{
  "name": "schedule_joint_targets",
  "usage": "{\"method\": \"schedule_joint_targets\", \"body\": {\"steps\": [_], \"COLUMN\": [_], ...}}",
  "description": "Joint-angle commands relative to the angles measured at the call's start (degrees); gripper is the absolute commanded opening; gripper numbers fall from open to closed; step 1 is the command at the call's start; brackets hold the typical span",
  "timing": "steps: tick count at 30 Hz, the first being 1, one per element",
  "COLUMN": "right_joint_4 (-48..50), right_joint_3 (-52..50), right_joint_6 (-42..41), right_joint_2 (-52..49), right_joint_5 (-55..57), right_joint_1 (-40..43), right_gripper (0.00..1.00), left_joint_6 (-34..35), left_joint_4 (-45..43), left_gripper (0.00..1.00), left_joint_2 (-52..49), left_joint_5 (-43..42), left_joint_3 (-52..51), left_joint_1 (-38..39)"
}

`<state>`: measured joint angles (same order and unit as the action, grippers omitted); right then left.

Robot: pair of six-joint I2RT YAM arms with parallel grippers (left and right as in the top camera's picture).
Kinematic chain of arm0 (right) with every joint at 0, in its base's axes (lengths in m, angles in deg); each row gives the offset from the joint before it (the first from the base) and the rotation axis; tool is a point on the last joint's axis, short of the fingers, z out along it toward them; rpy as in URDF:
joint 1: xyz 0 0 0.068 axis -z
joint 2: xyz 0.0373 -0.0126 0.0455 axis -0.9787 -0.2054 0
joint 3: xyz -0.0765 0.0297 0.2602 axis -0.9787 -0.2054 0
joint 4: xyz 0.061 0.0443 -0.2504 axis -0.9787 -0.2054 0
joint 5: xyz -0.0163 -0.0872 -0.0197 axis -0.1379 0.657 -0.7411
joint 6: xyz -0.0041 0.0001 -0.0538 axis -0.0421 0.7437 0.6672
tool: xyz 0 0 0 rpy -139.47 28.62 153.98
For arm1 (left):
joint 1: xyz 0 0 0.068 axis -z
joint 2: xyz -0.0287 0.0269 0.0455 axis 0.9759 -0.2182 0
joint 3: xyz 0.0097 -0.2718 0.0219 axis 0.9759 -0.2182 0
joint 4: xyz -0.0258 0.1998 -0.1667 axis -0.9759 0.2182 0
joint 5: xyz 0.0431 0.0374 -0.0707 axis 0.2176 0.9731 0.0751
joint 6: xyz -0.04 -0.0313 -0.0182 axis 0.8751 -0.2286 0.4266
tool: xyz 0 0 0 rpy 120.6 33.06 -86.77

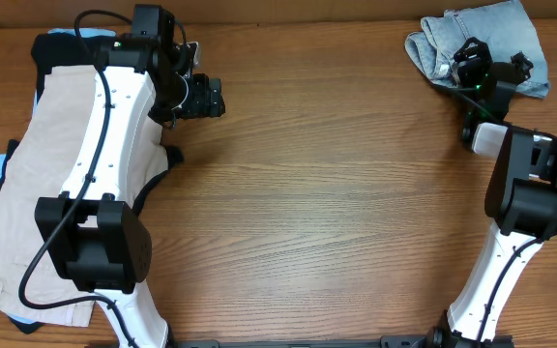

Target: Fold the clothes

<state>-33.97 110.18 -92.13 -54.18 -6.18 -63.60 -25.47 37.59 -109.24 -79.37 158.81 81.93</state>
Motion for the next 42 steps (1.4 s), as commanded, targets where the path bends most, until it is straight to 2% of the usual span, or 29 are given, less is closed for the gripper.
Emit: {"method": "schedule_joint_targets", "body": {"steps": [1, 10, 21, 28, 35, 42], "right_joint_4": [-4.85, -28.22, -56.7, -60.57, -61.02, -61.86], "right_joint_3": [1.49, 1.49, 1.49, 1.49, 1.49, 1.49], "right_joint_6": [1.9, 10.49, 10.21, 10.25, 10.25, 10.25], "right_joint_2": [5.18, 25.75, 56.83, 72.11, 79.28, 79.3], "right_joint_5": [-6.99, -3.06, -3.06, -18.97, -19.21, -19.21], "right_joint_1": [0.66, 0.63, 0.52, 0.52, 0.52, 0.52], "right_gripper": [1.0, 1.0, 1.0, 1.0, 1.0, 1.0], "left_joint_6": [-1.07, -1.07, -1.07, -1.09, -1.07, -1.07], "left_joint_4": [0.39, 0.22, 0.81, 0.81, 0.81, 0.81], "left_gripper": [0.86, 1.0, 1.0, 1.0, 1.0, 1.0], "left_joint_2": [1.18, 1.18, 1.18, 1.18, 1.18, 1.18], "left_joint_5": [0.33, 1.66, 1.62, 1.64, 1.64, 1.64], "left_joint_3": [0.46, 0.46, 0.46, 0.46, 0.46, 0.46], "left_joint_1": [0.55, 0.55, 0.52, 0.52, 0.52, 0.52]}}
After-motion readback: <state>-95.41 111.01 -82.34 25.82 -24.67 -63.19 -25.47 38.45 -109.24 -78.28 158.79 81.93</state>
